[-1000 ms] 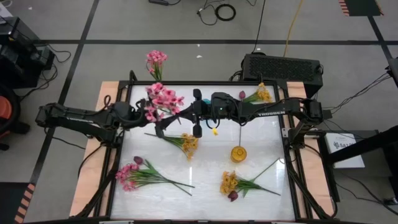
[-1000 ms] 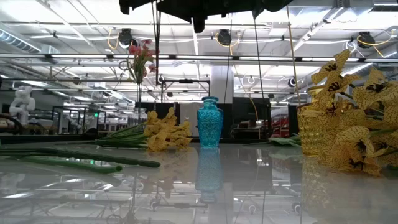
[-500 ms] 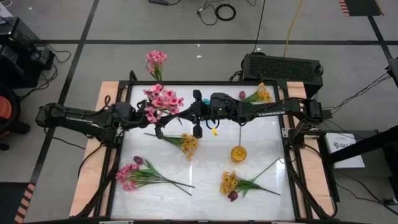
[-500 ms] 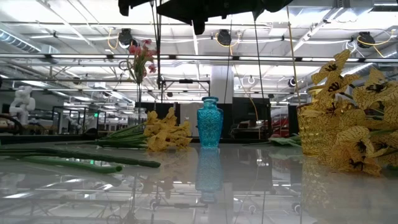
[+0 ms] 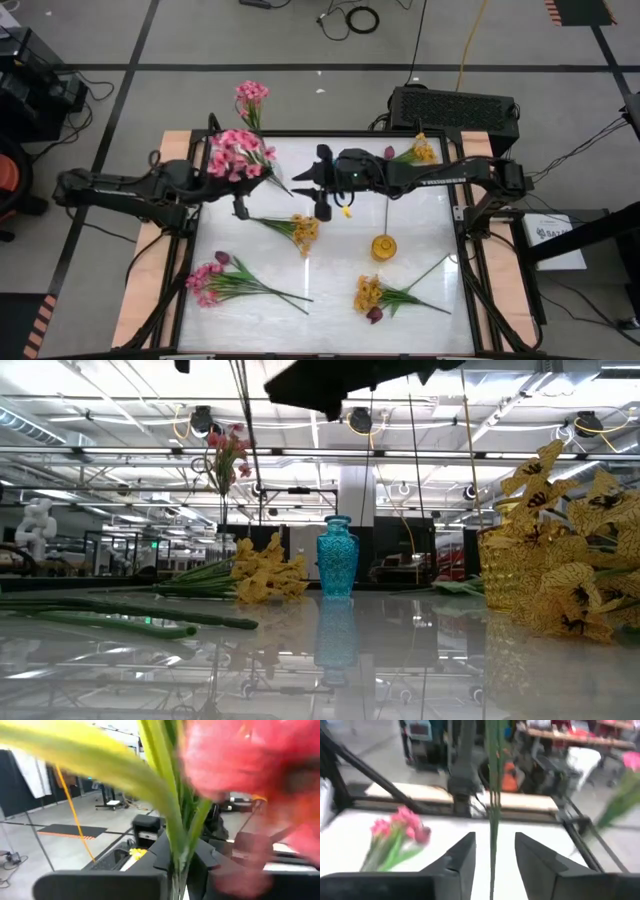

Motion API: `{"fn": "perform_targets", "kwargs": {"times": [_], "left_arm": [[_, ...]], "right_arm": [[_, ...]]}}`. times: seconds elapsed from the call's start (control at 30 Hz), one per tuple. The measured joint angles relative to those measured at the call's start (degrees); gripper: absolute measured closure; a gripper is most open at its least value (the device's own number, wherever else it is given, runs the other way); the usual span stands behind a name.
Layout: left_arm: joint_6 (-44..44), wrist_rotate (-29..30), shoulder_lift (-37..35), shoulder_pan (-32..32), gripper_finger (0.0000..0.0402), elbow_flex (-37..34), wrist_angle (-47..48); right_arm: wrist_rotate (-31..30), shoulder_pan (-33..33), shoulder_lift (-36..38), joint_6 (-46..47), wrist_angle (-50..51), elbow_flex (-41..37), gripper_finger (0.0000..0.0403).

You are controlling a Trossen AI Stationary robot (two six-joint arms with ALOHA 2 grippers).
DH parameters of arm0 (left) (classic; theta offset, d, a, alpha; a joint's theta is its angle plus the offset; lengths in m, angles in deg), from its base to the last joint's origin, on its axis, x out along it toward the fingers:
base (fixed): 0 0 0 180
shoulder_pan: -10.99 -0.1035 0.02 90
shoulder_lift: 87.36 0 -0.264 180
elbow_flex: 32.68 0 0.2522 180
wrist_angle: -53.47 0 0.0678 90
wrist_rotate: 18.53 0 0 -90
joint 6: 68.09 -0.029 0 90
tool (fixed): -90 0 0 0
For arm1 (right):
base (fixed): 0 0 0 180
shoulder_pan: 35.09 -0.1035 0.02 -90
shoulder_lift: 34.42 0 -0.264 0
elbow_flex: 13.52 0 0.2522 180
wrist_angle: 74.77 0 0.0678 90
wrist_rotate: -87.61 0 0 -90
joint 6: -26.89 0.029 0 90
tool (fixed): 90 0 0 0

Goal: Sort flowers into vase by color
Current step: Put the top pink flowers into the transparent vase

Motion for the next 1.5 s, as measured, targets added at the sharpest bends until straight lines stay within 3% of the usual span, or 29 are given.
{"fn": "perform_targets", "kwargs": {"times": [0.2, 0.47, 0.73, 0.9, 1.0, 1.13, 1.37, 1.5], "left_arm": [[-0.83, 3.35, -4.34, -0.16, 0.0373, -0.01, 5.90], [-3.97, 9.49, -5.03, -3.69, 0.0390, 0.67, 5.38], [-1.15, 9.24, -3.52, -13.24, 0.0387, 1.12, 5.44], [3.73, 1.57, -0.49, -19.11, 0.0387, 1.12, 5.89], [6.69, 0.70, 1.47, -20.28, 0.0386, 1.38, 6.07], [7.51, 0.57, 4.74, -20.17, 0.0386, 5.04, 7.01], [6.38, 3.34, 11.74, -20.28, 0.0386, 17.61, 23.19], [6.57, 3.26, 13.94, -20.31, 0.0386, 20.43, 25.44]], "right_arm": [[-5.88, 0.02, 5.01, 0.27, 10.91, 0.00, 0.0239], [-6.36, -0.94, 8.66, 3.07, 21.73, 0.02, 0.0237], [-6.14, -2.42, 8.69, 4.70, 27.32, 0.00, 0.0239], [-6.16, -2.36, 9.79, 4.49, 27.68, 0.00, 0.0239], [-6.17, -2.35, 11.26, 3.10, 28.32, 0.00, 0.0239], [-6.18, -2.38, 14.40, 2.99, 28.95, 0.00, 0.0239], [-6.36, -2.74, 19.33, 3.65, 34.31, 0.00, 0.0239], [-6.44, -4.03, 20.18, 3.75, 36.64, 0.00, 0.0239]]}}
